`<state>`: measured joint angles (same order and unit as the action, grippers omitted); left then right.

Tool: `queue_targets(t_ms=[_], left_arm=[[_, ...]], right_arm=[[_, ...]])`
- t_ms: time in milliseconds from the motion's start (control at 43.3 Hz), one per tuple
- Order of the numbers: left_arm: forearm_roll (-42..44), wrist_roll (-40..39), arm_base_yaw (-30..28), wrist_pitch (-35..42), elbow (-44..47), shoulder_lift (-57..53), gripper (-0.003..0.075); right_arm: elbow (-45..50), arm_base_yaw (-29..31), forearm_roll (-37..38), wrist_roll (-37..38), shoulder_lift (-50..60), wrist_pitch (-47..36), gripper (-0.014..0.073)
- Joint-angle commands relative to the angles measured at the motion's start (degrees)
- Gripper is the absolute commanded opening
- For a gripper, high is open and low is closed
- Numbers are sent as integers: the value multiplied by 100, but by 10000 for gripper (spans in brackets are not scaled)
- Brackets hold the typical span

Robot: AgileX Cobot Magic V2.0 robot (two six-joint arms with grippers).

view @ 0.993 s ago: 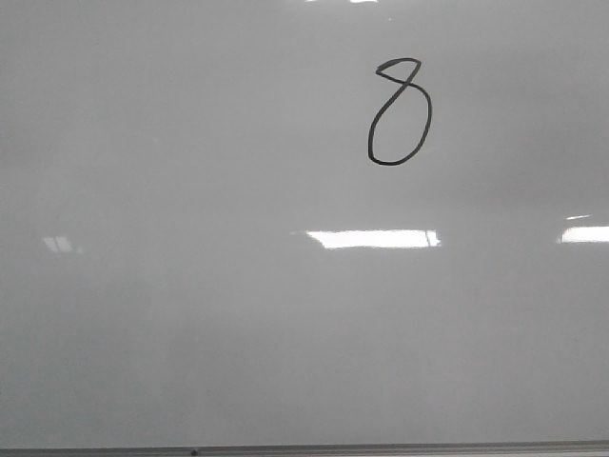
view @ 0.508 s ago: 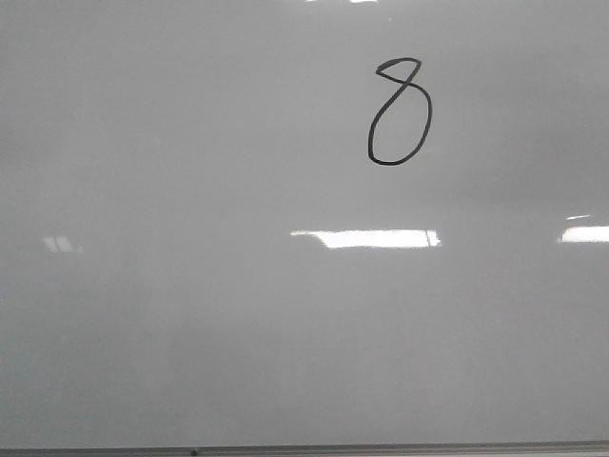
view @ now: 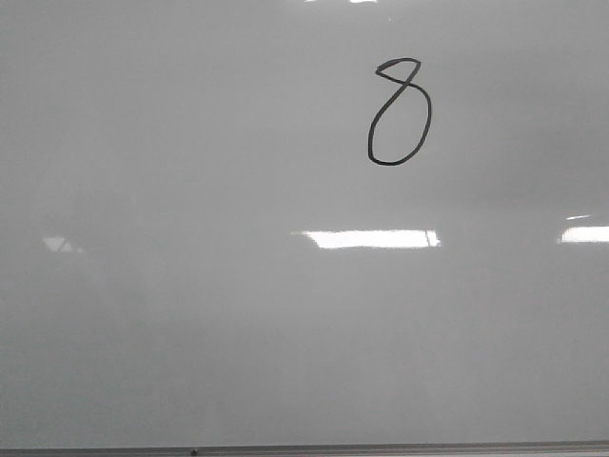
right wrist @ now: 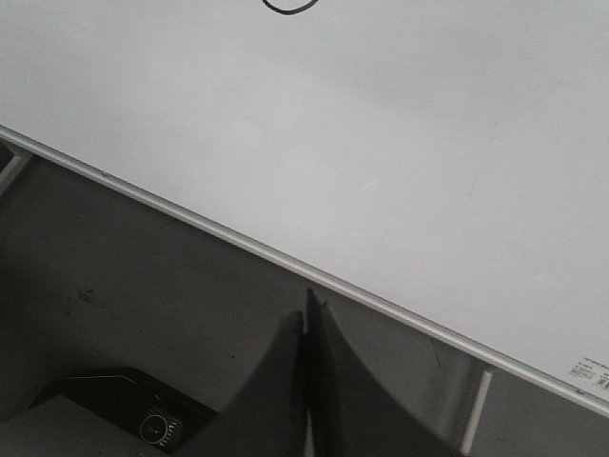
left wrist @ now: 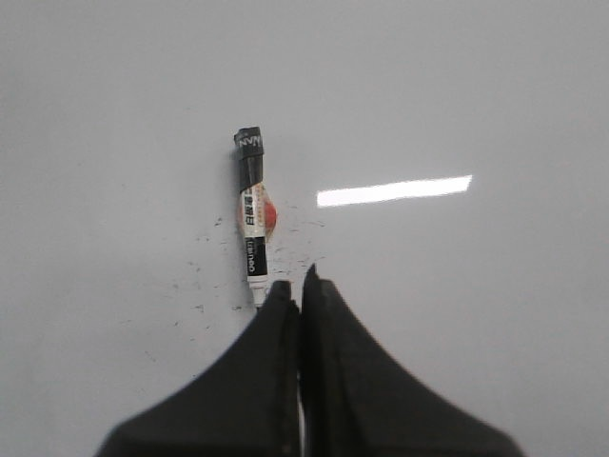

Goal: Write number 8 on whiteboard

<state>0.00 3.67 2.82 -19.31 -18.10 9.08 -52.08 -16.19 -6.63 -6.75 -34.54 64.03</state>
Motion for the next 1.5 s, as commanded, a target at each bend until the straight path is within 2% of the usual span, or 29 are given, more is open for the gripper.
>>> queue_targets(t_ms=[0, 162, 300, 600, 1477], left_arm=[[-113, -10, -128, 1008, 544, -470, -21], [-398, -20, -327, 1382, 1345, -979, -21], [-422, -20, -362, 2112, 1920, -1024, -21], [-422, -20, -362, 2412, 1928, -1024, -21], [-422, -20, -362, 2412, 1928, -1024, -21]], right_arm=[[-132, 38, 10, -7, -20, -295, -108], [-132, 38, 10, -7, -20, -295, -108], [-132, 38, 10, -7, -20, -295, -108], [-132, 38, 10, -7, -20, -295, -108], [-132, 38, 10, -7, -20, -295, -108]])
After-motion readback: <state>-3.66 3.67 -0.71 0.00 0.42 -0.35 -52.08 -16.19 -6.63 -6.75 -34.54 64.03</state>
